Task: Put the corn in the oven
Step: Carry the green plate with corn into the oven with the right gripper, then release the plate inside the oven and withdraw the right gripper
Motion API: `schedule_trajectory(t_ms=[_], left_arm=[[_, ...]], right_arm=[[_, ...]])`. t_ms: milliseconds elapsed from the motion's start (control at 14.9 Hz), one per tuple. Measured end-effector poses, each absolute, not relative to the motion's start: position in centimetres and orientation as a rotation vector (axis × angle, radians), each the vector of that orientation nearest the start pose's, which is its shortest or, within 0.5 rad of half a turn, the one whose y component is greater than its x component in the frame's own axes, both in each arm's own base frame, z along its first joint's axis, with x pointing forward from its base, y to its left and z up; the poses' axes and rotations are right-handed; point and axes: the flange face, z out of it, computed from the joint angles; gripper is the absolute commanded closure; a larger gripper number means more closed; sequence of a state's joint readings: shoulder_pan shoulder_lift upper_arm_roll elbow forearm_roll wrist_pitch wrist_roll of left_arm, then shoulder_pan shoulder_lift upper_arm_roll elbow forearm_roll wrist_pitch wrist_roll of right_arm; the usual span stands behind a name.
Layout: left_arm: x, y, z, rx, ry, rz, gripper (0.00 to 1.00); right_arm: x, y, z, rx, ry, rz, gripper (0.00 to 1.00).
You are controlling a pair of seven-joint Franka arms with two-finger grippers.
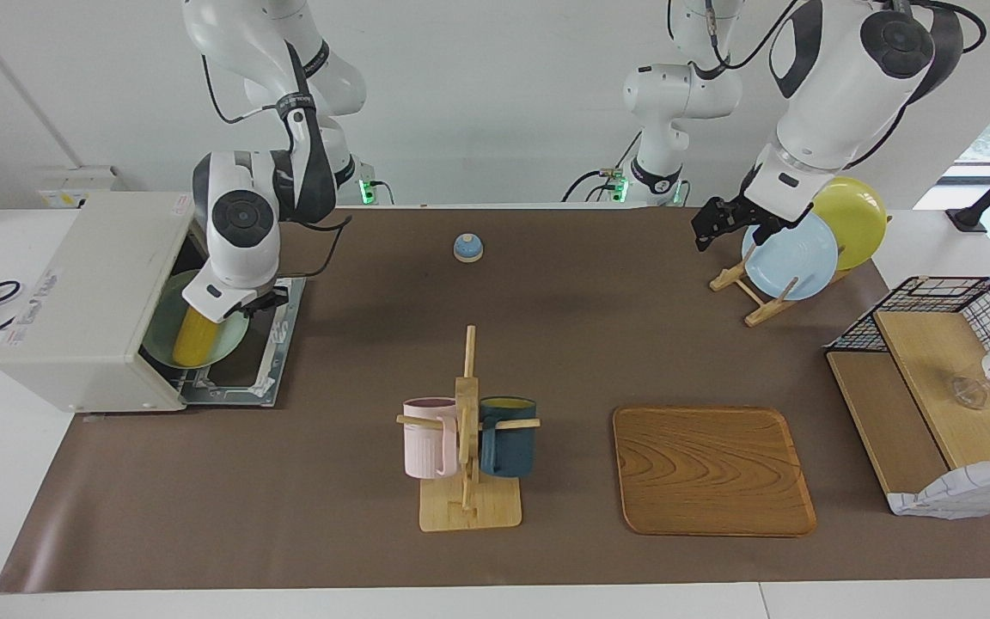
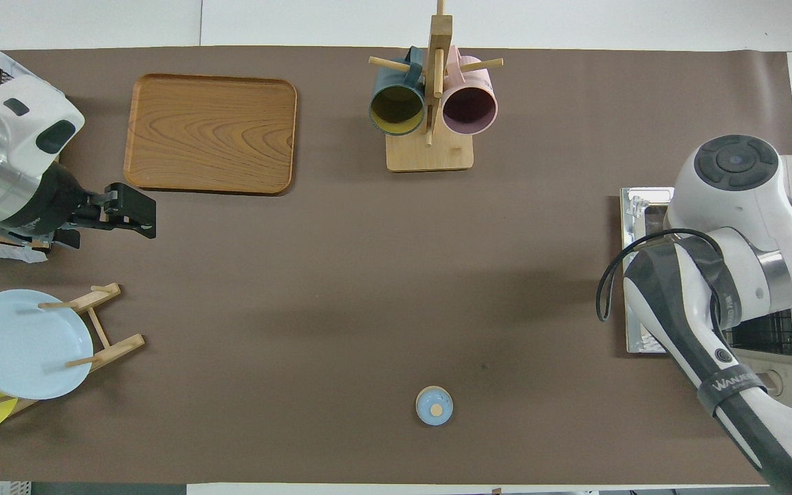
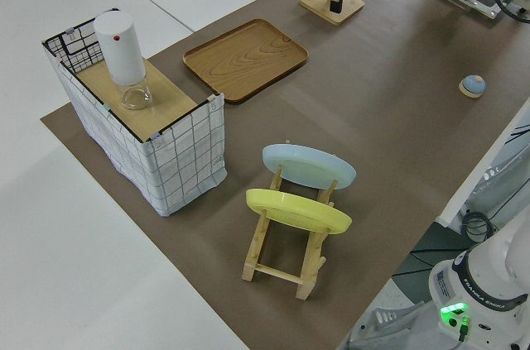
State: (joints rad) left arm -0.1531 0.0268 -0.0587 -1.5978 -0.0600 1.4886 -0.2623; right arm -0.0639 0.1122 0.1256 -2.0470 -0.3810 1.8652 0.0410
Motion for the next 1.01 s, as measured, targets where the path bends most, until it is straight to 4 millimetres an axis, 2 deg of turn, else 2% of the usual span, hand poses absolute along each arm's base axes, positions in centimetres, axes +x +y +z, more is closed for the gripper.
schedule_trajectory(t_ms=[202, 538, 672, 807, 874, 1008], left_arm=[[52.8, -12.6, 59.9, -3.153, -0.061, 0.248, 0.0], [52.7, -12.9, 60.2, -3.155, -0.051, 0.235, 0.0], [52.7, -12.9, 60.3, -3.156, -0.05, 0.231, 0.0], [52.7, -12.9, 60.3, -3.156, -0.05, 0.231, 0.0], [52.7, -12.9, 60.3, -3.156, -0.05, 0.231, 0.0], [52.7, -12.9, 60.3, -3.156, -0.049, 0.231, 0.0]], right_arm=[[54.0, -0.1, 37.0, -3.43, -0.349, 0.484, 1.0], [53.8, -3.2, 37.0, -3.415, -0.322, 0.51, 1.0], [53.7, -3.3, 36.9, -3.413, -0.32, 0.515, 1.0], [53.6, -3.5, 36.7, -3.412, -0.316, 0.523, 0.91], [53.5, -3.5, 36.6, -3.41, -0.315, 0.529, 0.91], [53.1, -3.6, 35.9, -3.401, -0.315, 0.549, 0.96]])
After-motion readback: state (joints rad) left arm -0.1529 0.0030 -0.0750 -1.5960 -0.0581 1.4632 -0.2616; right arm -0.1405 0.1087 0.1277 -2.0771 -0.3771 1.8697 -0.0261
